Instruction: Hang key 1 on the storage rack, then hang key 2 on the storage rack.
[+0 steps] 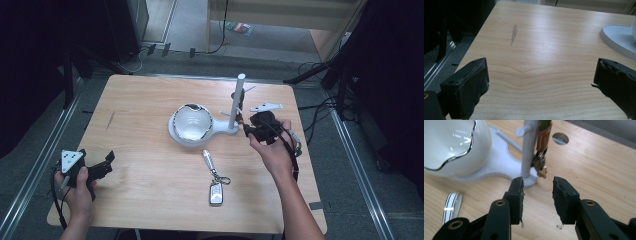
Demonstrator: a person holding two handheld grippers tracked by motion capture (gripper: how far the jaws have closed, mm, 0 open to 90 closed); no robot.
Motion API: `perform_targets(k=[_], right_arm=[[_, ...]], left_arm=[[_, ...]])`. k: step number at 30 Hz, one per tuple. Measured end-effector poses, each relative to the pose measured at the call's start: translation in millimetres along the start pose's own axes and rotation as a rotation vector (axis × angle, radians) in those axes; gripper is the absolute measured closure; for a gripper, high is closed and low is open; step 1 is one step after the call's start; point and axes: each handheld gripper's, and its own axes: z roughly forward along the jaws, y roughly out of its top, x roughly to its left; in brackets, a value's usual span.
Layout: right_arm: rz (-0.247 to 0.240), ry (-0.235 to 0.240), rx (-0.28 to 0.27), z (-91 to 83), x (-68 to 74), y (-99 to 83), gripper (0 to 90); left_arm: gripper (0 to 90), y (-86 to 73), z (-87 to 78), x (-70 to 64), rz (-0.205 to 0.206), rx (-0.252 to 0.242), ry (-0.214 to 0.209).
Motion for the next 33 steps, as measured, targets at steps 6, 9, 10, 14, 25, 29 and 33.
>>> perform_targets(k=[6,9,10,14,25,29,33], right_arm=[[-0.017,0.001,0.060,2.7,7.8,-1.7,59.3],[-0.029,0.002,0.078,3.8,12.4,-2.2,58.7],[-0.028,0.002,0.083,4.1,14.3,-2.7,58.6],[-0.039,0.013,0.100,6.8,20.2,-5.3,58.6],[-0.039,0.038,0.159,15.2,35.0,-15.6,58.1],[-0.045,0.042,0.176,16.8,42.0,-18.5,58.4],[-0.037,0.065,0.186,19.2,47.0,-21.0,59.1]], left_arm=[[0.1,0.1,0.0,0.1,0.000,0.001,0.000],[0.1,0.0,-0.1,0.2,-0.001,0.000,0.001],[0.1,0.0,-0.2,0.2,-0.003,-0.001,0.001],[0.1,0.1,-0.1,0.2,-0.002,0.001,0.000],[0.1,0.2,0.1,0.1,0.000,0.002,0.003],[0.1,0.1,0.2,0.0,0.001,-0.001,0.002],[0.1,0.1,0.1,0.1,-0.001,-0.002,0.002]])
